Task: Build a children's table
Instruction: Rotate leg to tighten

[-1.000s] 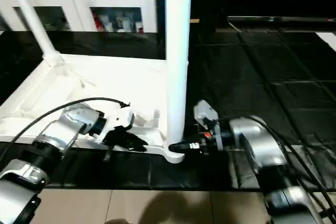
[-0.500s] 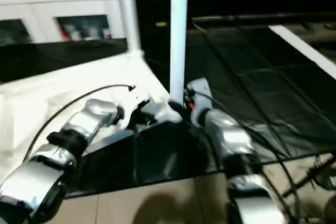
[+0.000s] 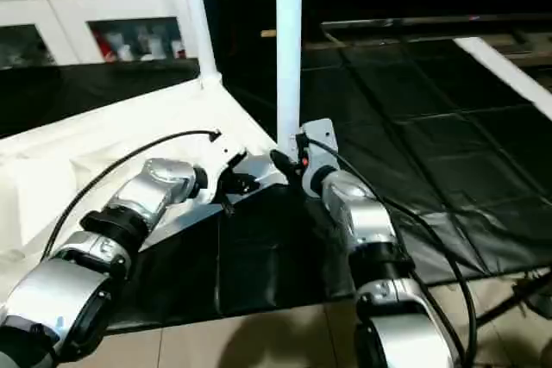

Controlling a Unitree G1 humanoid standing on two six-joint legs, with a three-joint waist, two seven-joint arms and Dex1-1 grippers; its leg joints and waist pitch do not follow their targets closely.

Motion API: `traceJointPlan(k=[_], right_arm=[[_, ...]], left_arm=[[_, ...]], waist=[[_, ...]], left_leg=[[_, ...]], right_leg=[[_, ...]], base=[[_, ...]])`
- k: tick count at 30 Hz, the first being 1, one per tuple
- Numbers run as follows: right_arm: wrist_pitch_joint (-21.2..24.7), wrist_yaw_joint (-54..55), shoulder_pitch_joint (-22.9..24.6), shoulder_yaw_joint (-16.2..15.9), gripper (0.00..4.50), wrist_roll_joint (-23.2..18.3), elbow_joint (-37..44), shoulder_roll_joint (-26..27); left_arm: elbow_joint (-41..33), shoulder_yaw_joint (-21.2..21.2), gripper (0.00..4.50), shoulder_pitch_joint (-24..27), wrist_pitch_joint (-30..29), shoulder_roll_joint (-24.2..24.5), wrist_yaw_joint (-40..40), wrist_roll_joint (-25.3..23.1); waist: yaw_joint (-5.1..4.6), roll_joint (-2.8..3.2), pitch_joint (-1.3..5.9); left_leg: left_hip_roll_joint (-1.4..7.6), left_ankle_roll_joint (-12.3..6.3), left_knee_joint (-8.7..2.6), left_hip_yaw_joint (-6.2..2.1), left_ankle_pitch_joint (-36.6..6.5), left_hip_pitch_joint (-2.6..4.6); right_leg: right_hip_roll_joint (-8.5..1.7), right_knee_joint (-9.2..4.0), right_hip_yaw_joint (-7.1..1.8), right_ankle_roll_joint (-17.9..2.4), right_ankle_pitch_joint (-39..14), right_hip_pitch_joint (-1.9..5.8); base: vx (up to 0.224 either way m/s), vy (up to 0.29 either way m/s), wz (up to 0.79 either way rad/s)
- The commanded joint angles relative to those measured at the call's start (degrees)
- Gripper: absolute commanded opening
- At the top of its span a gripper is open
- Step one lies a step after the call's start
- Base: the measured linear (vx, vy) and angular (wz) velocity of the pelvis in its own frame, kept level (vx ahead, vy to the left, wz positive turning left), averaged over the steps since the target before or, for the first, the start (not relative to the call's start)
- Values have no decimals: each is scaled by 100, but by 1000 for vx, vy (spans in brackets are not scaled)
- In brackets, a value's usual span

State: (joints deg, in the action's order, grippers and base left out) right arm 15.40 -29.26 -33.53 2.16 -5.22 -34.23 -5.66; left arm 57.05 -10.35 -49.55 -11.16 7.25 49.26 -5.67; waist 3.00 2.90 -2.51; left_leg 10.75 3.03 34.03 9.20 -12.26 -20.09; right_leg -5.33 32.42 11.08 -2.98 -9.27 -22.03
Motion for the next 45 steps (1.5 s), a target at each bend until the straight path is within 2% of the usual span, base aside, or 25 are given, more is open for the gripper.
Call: traceJointPlan(k=[1,2,3,5,6,8,9,10,12,14,15,16,17,20,22,26,27,28,31,32,35,37,38,41,45], right_arm=[[191,-692,317,-524,358,-146,-43,129],[191,-692,317,-524,358,-146,-43,129],[170,-1053,552,-448,365,-296,237,-145],[139,-1459,776,-324,382,-465,502,-450],[116,-1599,831,-296,402,-499,558,-557],[59,-1885,935,-246,402,-554,656,-784],[-26,-2141,1000,-140,411,-593,708,-1085],[-26,-2141,1000,-140,420,-593,708,-1085],[-9,-2388,1037,-17,439,-697,815,-1318],[-13,-2795,1090,28,445,-837,984,-1585],[-41,-3092,1134,1,448,-931,1104,-1739],[-57,-3215,1150,-31,448,-971,1158,-1804],[-90,-3316,1151,-61,448,-985,1186,-1865],[-161,-3676,1091,-219,448,-978,1164,-2021],[-147,-3762,1069,-264,448,-976,1162,-2047],[-165,-4338,940,-565,448,-1020,1226,-2123],[-143,-4480,902,-638,448,-1029,1223,-2119],[-134,-4575,874,-686,431,-1029,1216,-2114],[-200,-4774,765,-824,431,-972,1111,-2071],[-230,-4818,709,-884,401,-930,1037,-2053],[-334,-4905,552,-1015,391,-835,818,-1981],[-361,-4916,495,-1043,361,-820,746,-1942],[-355,-4918,480,-1047,361,-823,729,-1932],[-358,-4976,411,-1100,347,-829,648,-1917],[-404,-4986,339,-1166,312,-795,503,-1900]], left_arm=[[-185,-83,0,-22,142,5,69,-5],[-185,-83,0,-22,142,5,69,-5],[-194,-108,0,64,244,111,222,-20],[-214,-164,0,152,460,229,434,-42],[-222,-171,0,170,488,258,486,-41],[-243,-178,0,205,530,316,585,-35],[-279,-226,0,238,623,404,775,-46],[-279,-226,0,238,623,404,775,-46],[-337,-289,0,282,758,500,1027,-44],[-410,-382,0,341,904,624,1389,-42],[-465,-459,0,386,1068,705,1651,-42],[-505,-481,0,410,1093,742,1779,-31],[-550,-508,0,433,1124,780,1916,-22],[-726,-636,0,524,1307,922,2414,0],[-768,-675,0,544,1339,957,2526,1],[-1017,-956,0,679,1589,1146,3086,-65],[-1079,-1003,0,707,1615,1170,3185,-79],[-1117,-1032,0,725,1632,1186,3249,-87],[-1206,-1093,0,749,1671,1216,3349,-99],[-1240,-1113,0,751,1682,1226,3379,-95],[-1356,-1168,0,771,1686,1263,3479,-72],[-1382,-1184,0,778,1689,1271,3507,-71],[-1387,-1186,0,781,1690,1273,3511,-72],[-1428,-1200,0,796,1678,1285,3522,-68],[-1452,-1214,0,802,1670,1280,3464,-75]], waist=[[86,-74,399],[95,-75,397],[111,-67,381],[136,-58,384],[140,-67,381],[151,-67,387],[179,-72,400],[204,-81,409],[263,-56,411],[307,-83,424],[363,-83,434],[370,-126,426],[405,-101,420],[454,-107,412],[493,-86,416],[575,-72,425],[592,-90,422],[596,-90,420],[629,-91,433],[640,-96,432],[653,-104,442],[659,-97,442],[667,-92,449],[663,-96,455],[658,-97,453]], left_leg=[[275,-720,-316,-80,-188,-70],[275,-716,-318,-76,-235,-64],[285,-664,-332,-77,-391,-44],[313,-642,-342,-81,-552,-29],[320,-642,-349,-82,-572,-34],[321,-621,-342,-76,-581,-35],[318,-628,-334,-72,-513,-44],[316,-636,-327,-67,-461,-52],[303,-662,-315,-50,-364,-49],[294,-712,-297,-39,-274,-64],[299,-803,-275,-29,-186,-73],[292,-824,-274,-18,-199,-79],[284,-808,-278,-9,-243,-69],[304,-725,-293,-10,-330,-49],[330,-688,-294,-12,-350,-29],[363,-641,-302,-9,-413,16],[371,-625,-303,-6,-421,15],[368,-623,-307,-6,-424,7],[372,-607,-300,-13,-339,-2],[368,-599,-299,-11,-323,-9],[361,-569,-293,-8,-271,-15],[363,-572,-290,-8,-247,-17],[375,-573,-289,-10,-230,1],[370,-612,-279,-16,-154,-25],[356,-593,-277,-9,-194,-28]], right_leg=[[-553,-337,-475,-709,-1005,398],[-544,-352,-469,-672,-1091,399],[-536,-394,-459,-571,-1369,390],[-527,-409,-464,-503,-1512,386],[-532,-415,-466,-493,-1510,384],[-517,-400,-465,-529,-1454,386],[-517,-383,-473,-579,-1388,383],[-518,-368,-480,-575,-1341,391],[-508,-353,-493,-588,-1290,366],[-495,-320,-508,-587,-1169,359],[-491,-292,-523,-579,-1048,338],[-485,-303,-517,-561,-1087,337],[-494,-321,-511,-526,-1266,325],[-492,-349,-507,-483,-1543,300],[-500,-341,-523,-508,-1550,279],[-509,-303,-556,-648,-1358,248],[-514,-286,-565,-685,-1310,250],[-512,-284,-563,-680,-1329,255],[-517,-258,-566,-665,-1274,258],[-522,-256,-569,-662,-1276,262],[-522,-249,-569,-655,-1258,261],[-519,-244,-572,-663,-1221,259],[-521,-235,-578,-686,-1168,250],[-516,-208,-575,-717,-1029,266],[-517,-223,-568,-677,-1151,269]], base=[[0,0,0],[0,0,0],[0,0,0],[0,0,0],[0,0,0],[0,0,0],[0,0,0],[0,0,0],[0,0,0],[0,0,0],[0,0,0],[0,0,0],[0,0,0],[0,0,0],[0,0,0],[0,0,0],[0,0,0],[0,0,0],[0,0,0],[0,0,0],[0,0,0],[0,0,0],[0,0,0],[0,0,0],[0,0,0]])
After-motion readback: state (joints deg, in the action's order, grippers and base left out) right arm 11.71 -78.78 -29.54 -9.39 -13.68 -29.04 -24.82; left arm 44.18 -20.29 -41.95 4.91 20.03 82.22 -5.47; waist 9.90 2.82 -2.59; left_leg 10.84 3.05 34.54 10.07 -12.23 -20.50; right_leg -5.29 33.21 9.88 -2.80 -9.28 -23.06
